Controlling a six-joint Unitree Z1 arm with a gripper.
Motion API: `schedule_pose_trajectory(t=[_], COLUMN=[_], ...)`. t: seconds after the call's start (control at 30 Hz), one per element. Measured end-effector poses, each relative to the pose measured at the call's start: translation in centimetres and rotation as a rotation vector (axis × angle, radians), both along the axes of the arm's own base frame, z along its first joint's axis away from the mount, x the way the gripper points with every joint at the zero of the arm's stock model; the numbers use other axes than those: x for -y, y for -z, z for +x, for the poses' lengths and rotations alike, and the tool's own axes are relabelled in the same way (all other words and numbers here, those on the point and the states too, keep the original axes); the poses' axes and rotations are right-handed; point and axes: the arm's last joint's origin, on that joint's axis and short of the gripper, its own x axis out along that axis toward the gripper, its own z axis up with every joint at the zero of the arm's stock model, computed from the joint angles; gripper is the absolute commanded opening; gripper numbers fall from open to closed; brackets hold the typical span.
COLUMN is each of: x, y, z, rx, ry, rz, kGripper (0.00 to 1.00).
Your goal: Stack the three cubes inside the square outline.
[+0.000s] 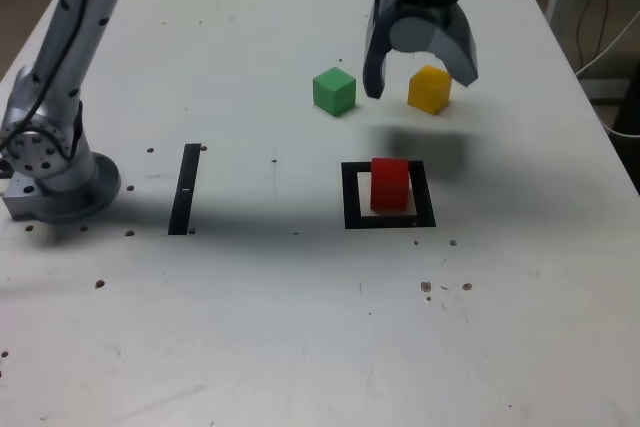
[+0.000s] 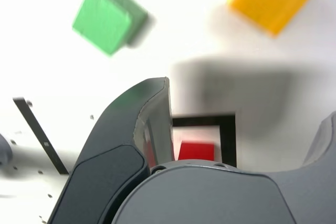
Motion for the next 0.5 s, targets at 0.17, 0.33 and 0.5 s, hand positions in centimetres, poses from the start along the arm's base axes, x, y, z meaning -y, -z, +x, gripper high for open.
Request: schedule_pose_trajectory(t=[0.17,0.33,0.5], x=[-3.2,-5.6,-7.2], y=[0.5,1.0,1.1], z=[1.6,2.8,3.1], rx=[0.004,0.008,0.006], ry=[0.018,0.038,0.053], rz=[-0.010,-0.017,-0.012], kGripper=[0.99,0.99,0.99])
